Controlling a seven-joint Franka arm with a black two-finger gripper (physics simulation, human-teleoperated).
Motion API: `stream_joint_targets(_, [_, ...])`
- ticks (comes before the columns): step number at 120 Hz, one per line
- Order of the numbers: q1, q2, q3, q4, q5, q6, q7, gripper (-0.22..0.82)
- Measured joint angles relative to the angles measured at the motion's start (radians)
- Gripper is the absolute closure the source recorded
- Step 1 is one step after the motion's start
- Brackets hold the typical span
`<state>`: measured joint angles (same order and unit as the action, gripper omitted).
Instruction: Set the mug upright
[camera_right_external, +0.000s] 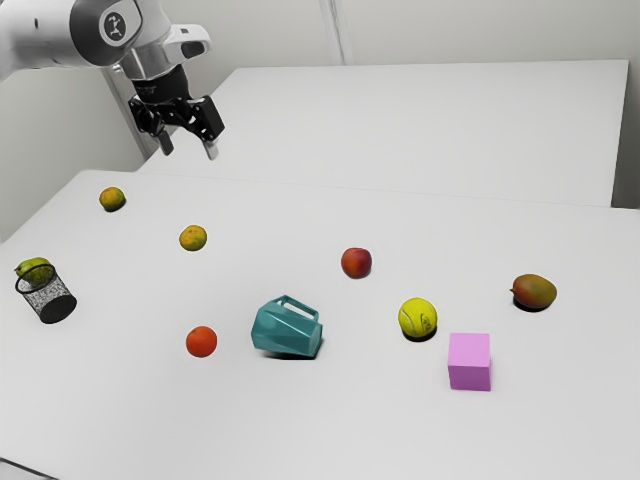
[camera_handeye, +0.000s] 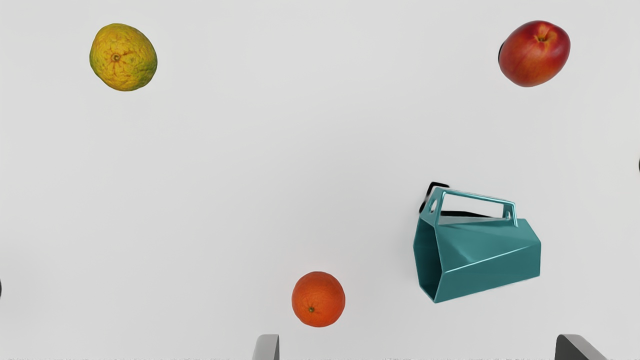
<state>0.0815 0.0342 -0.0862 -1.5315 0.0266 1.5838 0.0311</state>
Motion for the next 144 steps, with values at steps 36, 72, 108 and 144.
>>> stream_joint_targets(36, [-0.014, -0.016, -0.007, -0.012, -0.001, -0.034, -0.033, 0.00])
stream_joint_targets(72, [0.005, -0.075, -0.008, -0.189, -0.203, -0.018, -0.051, 0.00])
stream_joint_targets(108, [0.109, -0.106, -0.007, -0.468, -0.407, 0.170, 0.027, 0.00])
stream_joint_targets(144, [0.098, -0.091, -0.007, -0.663, -0.592, 0.343, 0.274, 0.00])
